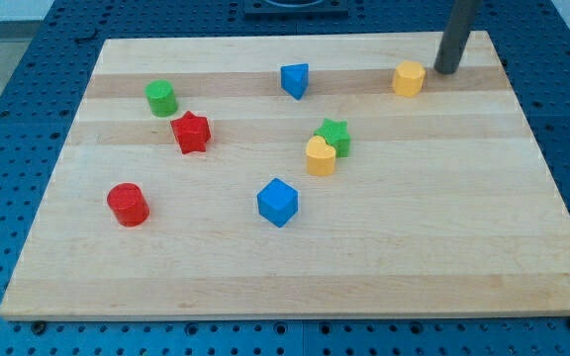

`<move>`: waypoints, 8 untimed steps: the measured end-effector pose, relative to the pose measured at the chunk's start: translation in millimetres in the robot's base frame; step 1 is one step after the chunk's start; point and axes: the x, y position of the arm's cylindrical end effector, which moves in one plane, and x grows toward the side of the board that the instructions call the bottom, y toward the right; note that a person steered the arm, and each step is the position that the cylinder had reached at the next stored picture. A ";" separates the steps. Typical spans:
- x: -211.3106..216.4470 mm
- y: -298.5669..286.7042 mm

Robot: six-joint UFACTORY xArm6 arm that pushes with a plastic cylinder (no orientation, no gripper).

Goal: Push the yellow hexagon to the green star

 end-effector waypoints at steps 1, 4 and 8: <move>-1.4 -36.4; 58.8 -66.3; 59.4 -19.1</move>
